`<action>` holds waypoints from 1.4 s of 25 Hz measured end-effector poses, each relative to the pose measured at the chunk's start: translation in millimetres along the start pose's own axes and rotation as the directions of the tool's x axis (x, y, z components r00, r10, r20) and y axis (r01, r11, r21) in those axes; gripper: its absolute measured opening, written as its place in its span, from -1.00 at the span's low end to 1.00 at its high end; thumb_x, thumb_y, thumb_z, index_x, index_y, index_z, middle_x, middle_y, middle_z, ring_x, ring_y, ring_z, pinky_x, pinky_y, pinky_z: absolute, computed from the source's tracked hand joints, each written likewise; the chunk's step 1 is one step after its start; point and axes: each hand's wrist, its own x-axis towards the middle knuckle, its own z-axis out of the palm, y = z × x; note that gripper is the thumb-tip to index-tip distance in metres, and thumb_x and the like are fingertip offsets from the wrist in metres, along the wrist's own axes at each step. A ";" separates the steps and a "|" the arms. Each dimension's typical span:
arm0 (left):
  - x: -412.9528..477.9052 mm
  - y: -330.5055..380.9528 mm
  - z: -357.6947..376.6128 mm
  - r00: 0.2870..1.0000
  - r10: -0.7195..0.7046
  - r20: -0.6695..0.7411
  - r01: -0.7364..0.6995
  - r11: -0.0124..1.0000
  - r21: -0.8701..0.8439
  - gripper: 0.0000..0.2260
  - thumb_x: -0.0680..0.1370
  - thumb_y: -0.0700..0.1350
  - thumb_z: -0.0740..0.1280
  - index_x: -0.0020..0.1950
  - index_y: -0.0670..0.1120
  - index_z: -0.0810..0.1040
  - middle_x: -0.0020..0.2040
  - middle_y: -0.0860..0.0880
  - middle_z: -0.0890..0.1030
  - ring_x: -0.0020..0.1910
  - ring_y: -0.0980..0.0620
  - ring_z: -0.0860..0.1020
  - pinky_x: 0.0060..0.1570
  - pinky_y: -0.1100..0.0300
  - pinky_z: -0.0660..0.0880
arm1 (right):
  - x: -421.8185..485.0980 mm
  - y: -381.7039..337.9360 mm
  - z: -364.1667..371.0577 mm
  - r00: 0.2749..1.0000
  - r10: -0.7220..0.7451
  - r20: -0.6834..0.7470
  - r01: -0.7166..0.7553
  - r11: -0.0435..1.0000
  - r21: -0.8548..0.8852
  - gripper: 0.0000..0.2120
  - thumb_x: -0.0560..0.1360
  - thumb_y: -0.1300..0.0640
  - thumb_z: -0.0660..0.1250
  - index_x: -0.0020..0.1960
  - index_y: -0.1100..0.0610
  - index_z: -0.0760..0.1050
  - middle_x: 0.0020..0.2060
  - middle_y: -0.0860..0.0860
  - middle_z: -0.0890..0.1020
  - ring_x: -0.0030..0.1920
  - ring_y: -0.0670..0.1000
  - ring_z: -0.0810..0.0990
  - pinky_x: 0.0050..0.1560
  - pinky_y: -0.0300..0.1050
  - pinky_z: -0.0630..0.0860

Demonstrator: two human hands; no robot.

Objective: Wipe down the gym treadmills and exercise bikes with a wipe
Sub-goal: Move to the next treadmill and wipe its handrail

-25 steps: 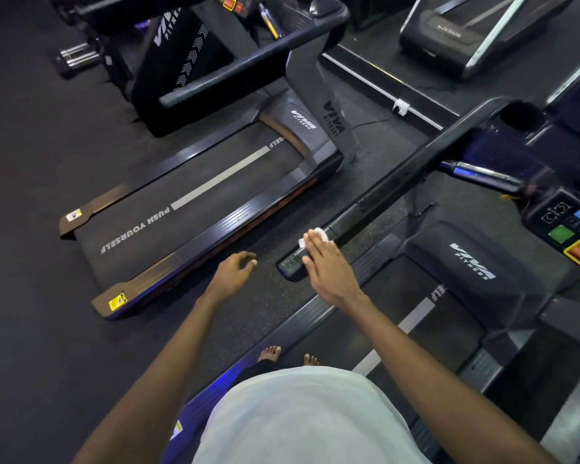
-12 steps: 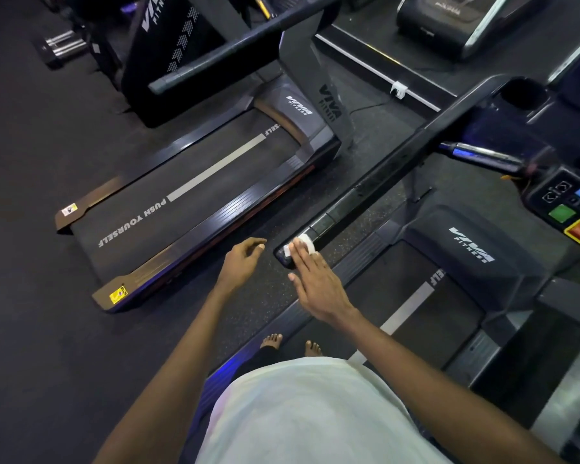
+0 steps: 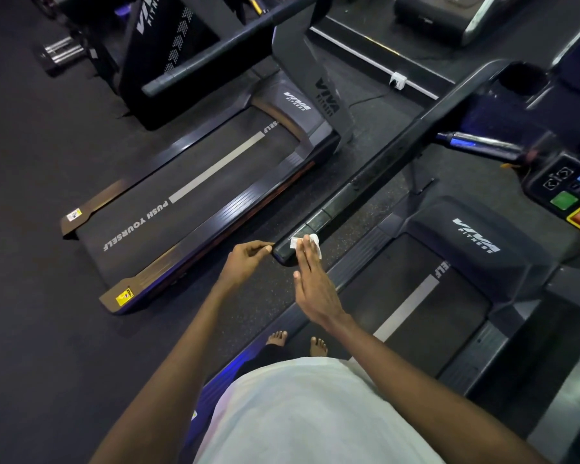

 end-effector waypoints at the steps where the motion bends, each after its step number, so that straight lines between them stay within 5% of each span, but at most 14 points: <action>1: 1.2 2.1 2.0 1.000 -0.002 -0.010 0.002 1.000 -0.005 -0.84 0.58 0.07 0.35 0.12 0.16 0.66 0.02 0.19 0.69 0.08 0.19 0.62 0.22 -0.04 0.53 | -1.6 -5.0 3.8 0.999 0.049 -0.020 -0.047 0.996 0.076 -0.35 0.67 0.07 0.05 0.60 0.02 -0.28 0.56 -0.12 -0.30 0.58 0.10 0.06 0.34 0.15 0.45; 5: -1.6 8.4 11.8 0.998 -0.001 -0.062 0.000 1.000 -0.010 -0.83 0.58 0.07 0.34 0.13 0.12 0.66 0.03 0.18 0.68 0.09 0.22 0.60 0.25 0.01 0.51 | 14.5 -35.2 21.8 0.952 0.303 -0.043 -0.258 0.870 0.419 -0.30 0.67 0.10 0.07 0.57 0.01 -0.37 0.54 -0.09 -0.37 0.59 0.02 -0.14 0.54 0.08 0.11; 9: -5.8 7.0 13.7 0.997 -0.004 -0.071 0.005 1.000 0.011 -0.79 0.58 0.11 0.33 0.15 0.11 0.65 0.04 0.17 0.68 0.08 0.22 0.60 0.22 0.04 0.52 | 30.9 -48.3 19.5 0.802 0.592 0.082 -0.476 0.551 0.685 -0.36 0.64 0.26 0.06 0.59 0.15 -0.20 0.59 0.02 -0.17 0.58 -0.03 -0.16 0.55 -0.14 -0.18; 15: -5.7 10.4 13.5 0.997 -0.034 -0.064 0.032 0.999 -0.019 -0.77 0.57 0.11 0.34 0.17 0.08 0.65 0.05 0.15 0.68 0.08 0.20 0.60 0.17 0.14 0.52 | 60.2 -8.7 17.9 0.667 0.732 0.140 -0.536 0.341 0.773 -0.32 0.51 0.21 0.09 0.60 -0.01 0.00 0.47 0.12 0.34 0.36 0.11 0.41 0.41 0.06 0.31; 19: -7.3 8.1 14.8 0.997 -0.016 -0.075 0.012 0.998 -0.064 -0.83 0.57 0.09 0.36 0.11 0.12 0.65 0.02 0.15 0.68 0.05 0.20 0.61 0.13 0.15 0.52 | 38.6 0.3 52.5 0.761 0.628 0.163 -0.522 0.442 0.730 -0.32 0.41 0.19 0.14 0.52 -0.02 0.12 0.37 0.09 0.41 0.30 0.13 0.46 0.36 0.13 0.41; 23: -7.9 5.9 17.2 0.996 -0.031 -0.080 0.023 0.995 -0.094 -0.88 0.57 0.09 0.35 0.08 0.18 0.63 0.03 0.16 0.68 0.07 0.20 0.61 0.21 0.09 0.53 | 56.0 -0.8 14.6 0.710 0.689 0.144 -0.497 0.347 0.795 -0.48 0.42 0.30 0.13 0.38 0.16 0.31 -0.02 0.08 0.52 -0.08 0.01 0.48 0.04 0.00 0.43; 25: -7.3 4.2 17.8 0.995 -0.038 -0.088 0.028 0.994 -0.103 -0.88 0.56 0.11 0.36 0.07 0.21 0.63 0.02 0.17 0.68 0.08 0.19 0.61 0.22 0.04 0.53 | 55.9 -12.1 2.3 0.715 0.684 0.143 -0.506 0.364 0.782 -0.45 0.50 0.34 0.13 0.49 0.17 0.22 -0.03 -0.02 0.48 -0.09 -0.04 0.46 0.02 -0.02 0.42; 27: -7.3 1.9 18.9 0.995 -0.025 -0.096 0.014 0.993 -0.114 -0.87 0.55 0.13 0.35 0.06 0.21 0.64 0.02 0.18 0.68 0.08 0.20 0.61 0.22 0.01 0.53 | 39.3 -27.6 0.9 0.758 0.648 0.078 -0.486 0.482 0.729 -0.40 0.60 0.28 0.13 0.59 0.09 0.04 0.29 -0.02 0.44 0.22 0.01 0.48 0.26 -0.09 0.42; 29: -8.3 1.6 20.9 0.994 -0.020 -0.109 0.006 0.991 -0.132 -0.87 0.55 0.14 0.35 0.05 0.23 0.63 0.02 0.17 0.69 0.08 0.20 0.62 0.23 0.00 0.53 | 32.7 -35.4 1.2 0.798 0.597 -0.082 -0.391 0.616 0.684 -0.46 0.65 0.23 0.13 0.59 0.15 0.06 0.54 0.01 0.19 0.49 -0.02 0.24 0.37 -0.44 0.19; 31: -9.4 1.0 23.8 0.992 -0.038 -0.124 0.016 0.984 -0.176 -0.88 0.55 0.13 0.36 0.05 0.22 0.64 0.02 0.15 0.69 0.08 0.18 0.62 0.24 -0.02 0.53 | 39.0 -32.8 -2.1 0.804 0.535 -0.261 -0.267 0.716 0.645 -0.55 0.65 0.23 0.17 0.52 0.20 0.25 0.54 0.07 0.16 0.48 -0.06 0.24 0.28 -0.56 0.22; 35: -11.3 -5.1 29.3 0.986 -0.076 -0.147 0.034 0.962 -0.269 -0.81 0.53 0.13 0.40 0.09 0.14 0.68 0.02 0.13 0.70 0.08 0.13 0.64 0.23 -0.05 0.53 | 41.2 -15.0 -8.8 0.814 0.354 -0.461 -0.146 0.892 0.428 -0.70 0.58 0.28 0.30 0.30 0.25 0.54 0.32 0.15 0.39 0.29 -0.17 0.38 0.27 -0.44 0.37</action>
